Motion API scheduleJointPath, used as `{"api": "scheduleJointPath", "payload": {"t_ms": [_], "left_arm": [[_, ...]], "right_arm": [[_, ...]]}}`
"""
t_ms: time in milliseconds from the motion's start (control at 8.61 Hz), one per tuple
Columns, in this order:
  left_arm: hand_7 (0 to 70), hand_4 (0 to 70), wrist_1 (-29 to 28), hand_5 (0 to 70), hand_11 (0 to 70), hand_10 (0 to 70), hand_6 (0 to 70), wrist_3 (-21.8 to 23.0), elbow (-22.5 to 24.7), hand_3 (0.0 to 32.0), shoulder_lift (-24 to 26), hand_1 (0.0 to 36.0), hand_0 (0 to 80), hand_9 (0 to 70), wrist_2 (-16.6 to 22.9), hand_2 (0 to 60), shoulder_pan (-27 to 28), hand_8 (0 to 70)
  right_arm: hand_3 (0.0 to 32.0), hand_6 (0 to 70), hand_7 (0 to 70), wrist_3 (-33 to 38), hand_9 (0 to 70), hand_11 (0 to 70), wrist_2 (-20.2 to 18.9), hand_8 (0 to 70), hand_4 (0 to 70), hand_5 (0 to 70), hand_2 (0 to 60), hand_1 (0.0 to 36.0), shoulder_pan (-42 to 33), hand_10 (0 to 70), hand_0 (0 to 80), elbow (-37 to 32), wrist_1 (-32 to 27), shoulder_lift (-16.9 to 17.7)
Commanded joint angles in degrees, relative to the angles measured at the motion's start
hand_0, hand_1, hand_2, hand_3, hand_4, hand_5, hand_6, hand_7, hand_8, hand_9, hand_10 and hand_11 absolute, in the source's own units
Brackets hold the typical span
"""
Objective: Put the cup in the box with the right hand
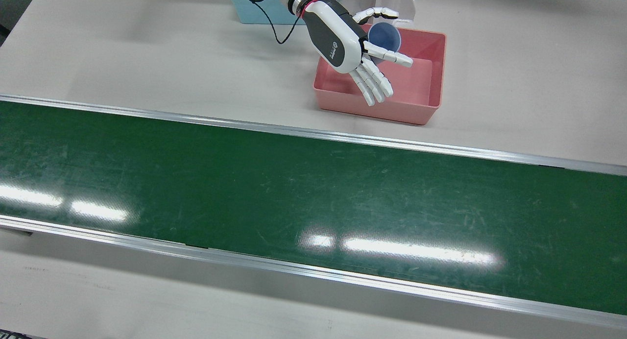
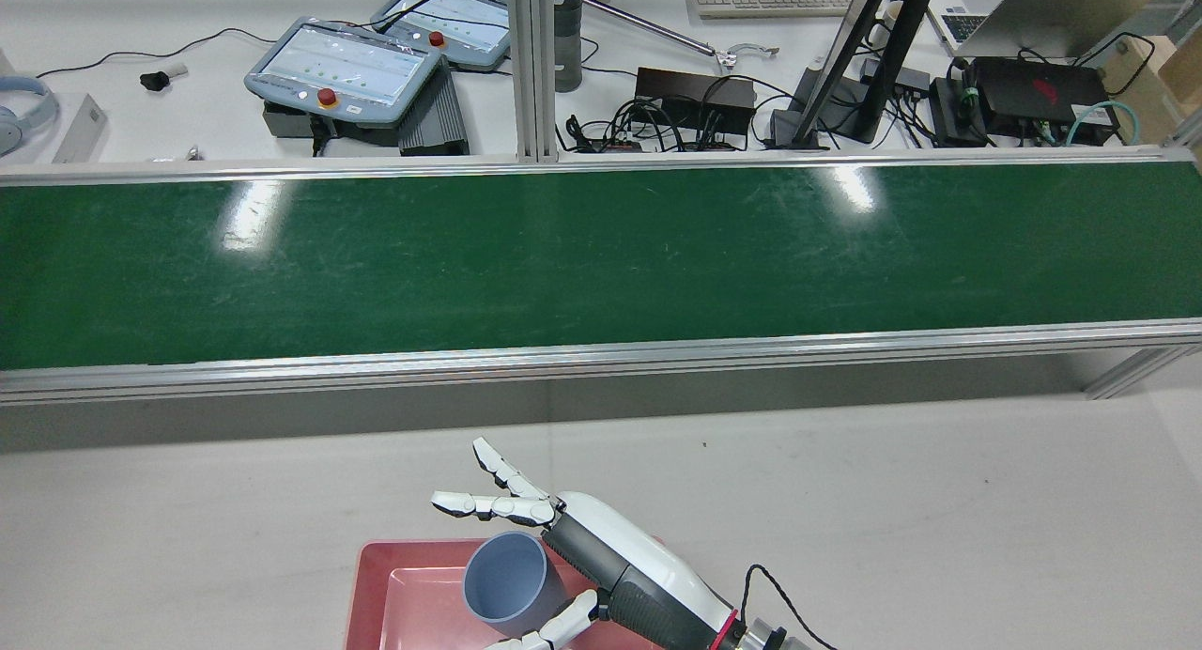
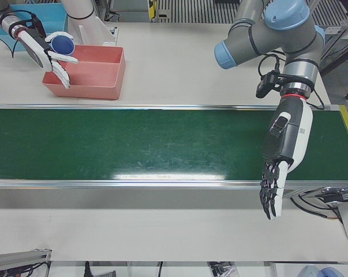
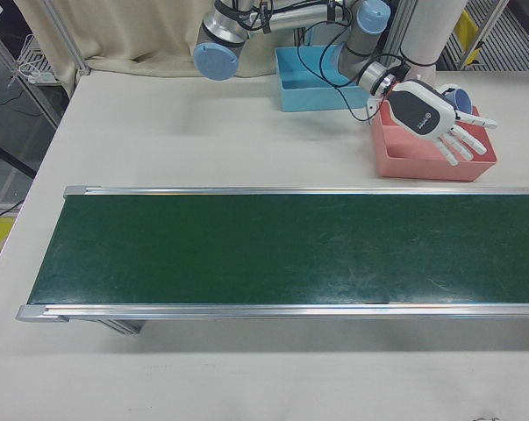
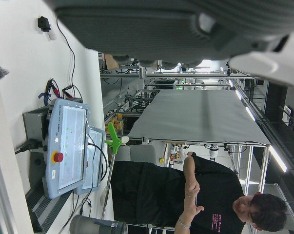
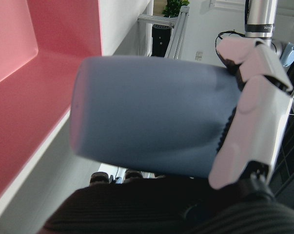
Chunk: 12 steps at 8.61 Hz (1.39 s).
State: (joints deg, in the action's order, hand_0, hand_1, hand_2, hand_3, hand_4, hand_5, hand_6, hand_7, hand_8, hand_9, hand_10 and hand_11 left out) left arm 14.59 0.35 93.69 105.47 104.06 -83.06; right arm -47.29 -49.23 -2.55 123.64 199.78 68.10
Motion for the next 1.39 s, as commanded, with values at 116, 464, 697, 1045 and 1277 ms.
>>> {"api": "scheduleJointPath", "payload": {"t_ms": [116, 464, 697, 1045, 1277], "left_arm": [[0.0, 0.0, 0.0, 0.0, 0.0, 0.0, 0.0, 0.0, 0.0, 0.0, 0.0, 0.0, 0.0, 0.0, 0.0, 0.0, 0.0, 0.0], [0.0, 0.0, 0.0, 0.0, 0.0, 0.0, 0.0, 0.0, 0.0, 0.0, 0.0, 0.0, 0.0, 0.0, 0.0, 0.0, 0.0, 0.0], [0.0, 0.0, 0.0, 0.0, 0.0, 0.0, 0.0, 0.0, 0.0, 0.0, 0.0, 0.0, 0.0, 0.0, 0.0, 0.0, 0.0, 0.0], [0.0, 0.0, 0.0, 0.0, 0.0, 0.0, 0.0, 0.0, -0.1, 0.0, 0.0, 0.0, 0.0, 0.0, 0.0, 0.0, 0.0, 0.0], [0.0, 0.0, -0.1, 0.0, 0.0, 0.0, 0.0, 0.0, -0.1, 0.0, 0.0, 0.0, 0.0, 0.0, 0.0, 0.0, 0.0, 0.0]], "right_arm": [[0.0, 0.9, 0.0, 0.2, 0.0, 0.0, -0.2, 0.0, 0.0, 4.2, 2.0, 18.3, 0.0, 0.0, 49.0, 0.0, -0.1, 0.0], [0.0, 1.0, 0.0, 1.7, 0.0, 0.0, 0.5, 0.0, 0.0, 4.3, 4.0, 18.8, -0.4, 0.0, 49.0, 2.2, -0.3, -0.1], [0.0, 7.4, 21.8, 6.1, 8.1, 3.5, 0.5, 3.5, 0.0, 11.1, 60.0, 35.9, -4.5, 0.6, 51.7, 6.3, -0.3, 0.2], [0.0, 21.5, 70.0, 11.1, 54.4, 29.9, 0.5, 33.0, 0.0, 15.8, 60.0, 36.0, -15.8, 18.0, 49.0, 13.8, 0.1, 3.3], [0.0, 23.9, 70.0, 19.5, 61.5, 36.1, 0.2, 38.6, 0.0, 16.6, 60.0, 36.0, -31.6, 22.4, 48.7, 12.0, 1.6, 10.4]]}}
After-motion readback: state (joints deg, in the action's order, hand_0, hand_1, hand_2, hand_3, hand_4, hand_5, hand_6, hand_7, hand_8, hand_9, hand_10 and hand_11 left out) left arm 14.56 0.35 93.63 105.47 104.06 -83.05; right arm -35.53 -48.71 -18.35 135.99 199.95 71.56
